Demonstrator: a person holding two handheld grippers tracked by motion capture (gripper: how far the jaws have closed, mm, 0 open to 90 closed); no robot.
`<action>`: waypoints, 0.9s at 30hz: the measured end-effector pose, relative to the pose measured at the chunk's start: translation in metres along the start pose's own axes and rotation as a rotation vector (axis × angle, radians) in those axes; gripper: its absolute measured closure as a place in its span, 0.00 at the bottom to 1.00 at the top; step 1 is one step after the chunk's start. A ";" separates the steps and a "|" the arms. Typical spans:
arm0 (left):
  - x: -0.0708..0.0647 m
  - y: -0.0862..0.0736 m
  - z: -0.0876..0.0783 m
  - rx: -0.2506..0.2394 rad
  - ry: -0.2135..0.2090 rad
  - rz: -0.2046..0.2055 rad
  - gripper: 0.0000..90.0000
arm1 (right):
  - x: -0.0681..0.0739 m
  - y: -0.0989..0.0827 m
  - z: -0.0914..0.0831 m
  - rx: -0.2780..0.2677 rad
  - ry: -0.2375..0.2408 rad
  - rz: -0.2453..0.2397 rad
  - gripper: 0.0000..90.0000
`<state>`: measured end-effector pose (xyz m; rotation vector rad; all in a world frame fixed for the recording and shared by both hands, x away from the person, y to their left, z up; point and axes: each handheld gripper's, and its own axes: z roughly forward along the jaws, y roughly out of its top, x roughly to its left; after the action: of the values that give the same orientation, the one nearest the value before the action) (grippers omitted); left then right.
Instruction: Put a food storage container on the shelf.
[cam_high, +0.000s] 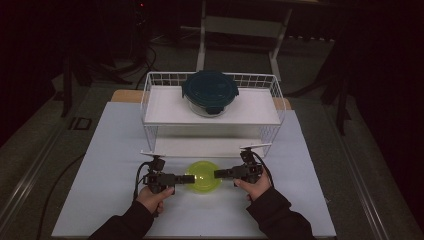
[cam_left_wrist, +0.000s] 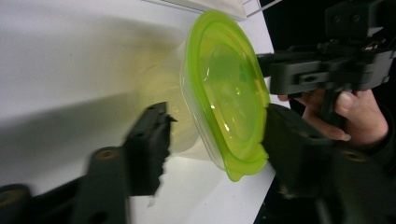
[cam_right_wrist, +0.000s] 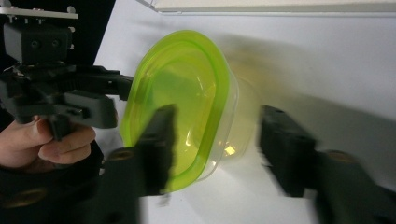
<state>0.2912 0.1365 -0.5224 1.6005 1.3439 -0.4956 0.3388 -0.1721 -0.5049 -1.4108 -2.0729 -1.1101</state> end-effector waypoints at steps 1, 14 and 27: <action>0.000 0.000 0.000 0.000 0.000 0.000 0.55 | 0.000 0.000 0.000 0.000 0.000 0.000 0.56; -0.001 -0.001 -0.002 0.017 0.031 -0.040 0.84 | 0.010 -0.003 0.001 0.022 -0.051 -0.004 0.84; -0.022 0.000 -0.012 0.014 0.054 0.021 0.90 | 0.035 -0.010 -0.012 -0.025 -0.106 -0.077 0.90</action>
<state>0.2809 0.1352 -0.4995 1.6483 1.3644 -0.4527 0.3138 -0.1632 -0.4773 -1.4419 -2.2117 -1.1169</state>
